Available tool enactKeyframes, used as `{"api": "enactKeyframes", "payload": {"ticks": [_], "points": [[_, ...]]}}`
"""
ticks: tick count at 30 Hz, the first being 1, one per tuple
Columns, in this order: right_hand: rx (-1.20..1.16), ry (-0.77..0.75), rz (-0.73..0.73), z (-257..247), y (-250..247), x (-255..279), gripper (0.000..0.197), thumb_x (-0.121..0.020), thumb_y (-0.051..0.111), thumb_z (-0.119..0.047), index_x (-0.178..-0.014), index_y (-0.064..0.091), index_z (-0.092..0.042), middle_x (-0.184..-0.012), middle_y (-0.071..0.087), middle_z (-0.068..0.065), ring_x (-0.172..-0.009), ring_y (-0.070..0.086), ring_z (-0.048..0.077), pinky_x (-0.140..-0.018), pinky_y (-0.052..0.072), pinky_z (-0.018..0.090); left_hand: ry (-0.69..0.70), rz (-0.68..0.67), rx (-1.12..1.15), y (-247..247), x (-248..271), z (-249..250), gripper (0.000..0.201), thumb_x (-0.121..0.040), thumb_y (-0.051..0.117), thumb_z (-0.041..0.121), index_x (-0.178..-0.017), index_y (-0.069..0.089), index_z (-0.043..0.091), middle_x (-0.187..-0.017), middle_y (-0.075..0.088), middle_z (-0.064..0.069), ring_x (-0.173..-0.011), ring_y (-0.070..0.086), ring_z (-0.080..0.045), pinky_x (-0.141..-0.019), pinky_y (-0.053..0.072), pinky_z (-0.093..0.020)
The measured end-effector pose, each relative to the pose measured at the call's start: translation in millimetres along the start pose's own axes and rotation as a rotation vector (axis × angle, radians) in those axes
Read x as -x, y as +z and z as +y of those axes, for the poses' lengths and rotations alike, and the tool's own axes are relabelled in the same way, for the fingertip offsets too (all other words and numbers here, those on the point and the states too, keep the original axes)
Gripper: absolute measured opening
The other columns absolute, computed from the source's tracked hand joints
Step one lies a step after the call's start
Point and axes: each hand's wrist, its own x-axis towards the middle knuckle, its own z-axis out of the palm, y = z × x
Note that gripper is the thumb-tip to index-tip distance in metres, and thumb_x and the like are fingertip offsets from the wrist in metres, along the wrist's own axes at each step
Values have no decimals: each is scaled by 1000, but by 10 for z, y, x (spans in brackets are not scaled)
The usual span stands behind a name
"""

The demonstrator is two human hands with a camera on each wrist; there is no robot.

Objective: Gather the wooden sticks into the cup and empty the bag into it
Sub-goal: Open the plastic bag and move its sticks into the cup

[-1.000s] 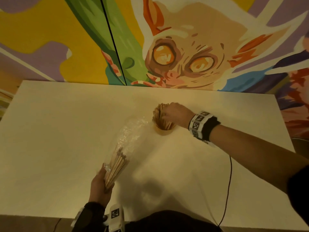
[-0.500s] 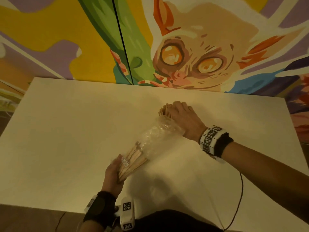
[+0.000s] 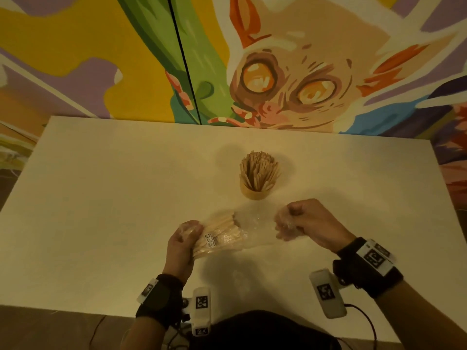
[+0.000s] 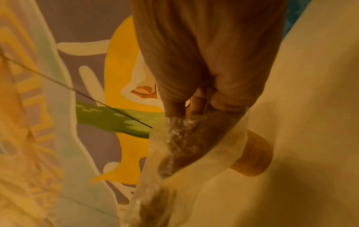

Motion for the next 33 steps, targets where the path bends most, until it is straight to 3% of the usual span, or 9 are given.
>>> {"api": "enactKeyframes", "payload": {"ticks": [6,10,12,14,16,20,22,27,33], "points": [[162,-112,-97,-21,271,25,45,-93,56,-47,-86,76,-7,-73,75,16,-38,55,22,-39,42,25,-4,-21,-86,113,95,-18,57,-56,83,41,-100,66,9,-83,71,-6,-70,70,-19,-56,55,-30],[69,-228,-112,4,269,-8,33,-98,49,-5,-124,65,-16,-86,78,0,-62,66,42,-41,47,29,-100,-77,-134,178,173,-40,23,-86,71,22,-98,64,3,-57,62,3,-39,52,-6,-36,36,-15],[79,-216,-83,5,255,-24,37,-90,55,5,-123,64,-8,-95,77,10,-86,66,52,-54,55,30,-97,-88,-187,190,188,-44,14,-86,66,17,-90,66,4,-56,59,0,-38,48,-7,-35,34,-16],[-12,-218,-48,23,265,5,38,-77,57,5,-113,66,-6,-74,76,7,-91,61,62,-56,53,43,-67,-109,-234,194,204,-19,10,-88,64,12,-87,67,2,-59,61,-1,-41,52,-7,-37,37,-17],[-74,-213,15,79,232,-9,35,-70,57,9,-103,68,0,-59,72,-3,-88,66,53,-67,45,58,-55,-156,-261,186,203,2,12,-87,68,11,-89,68,0,-67,64,-4,-50,58,-8,-43,42,-17],[97,-151,41,143,277,22,18,-91,65,-14,-90,73,3,-76,74,7,-36,53,15,-39,40,22,-7,-175,-325,254,219,25,23,-73,81,22,-86,69,9,-74,66,-5,-62,60,-17,-53,44,-26],[65,-145,-9,192,351,35,28,-88,64,-22,-85,71,5,-71,68,20,-33,46,12,-34,34,19,50,-160,-331,360,246,33,16,-79,78,10,-86,66,3,-70,64,-4,-56,59,-13,-48,43,-21],[-106,-124,109,282,396,17,33,-86,39,25,-90,66,8,-57,58,7,-30,43,13,-32,31,17,127,-177,-337,509,319,46,12,-82,71,16,-84,66,5,-66,66,1,-54,60,-9,-44,42,-19],[-202,-239,211,220,287,62,9,-91,60,-1,-88,66,6,-42,49,8,-29,42,14,-35,28,20,170,-155,-328,441,297,123,11,-87,67,14,-85,72,4,-71,70,-2,-62,65,-14,-52,47,-21]]}}
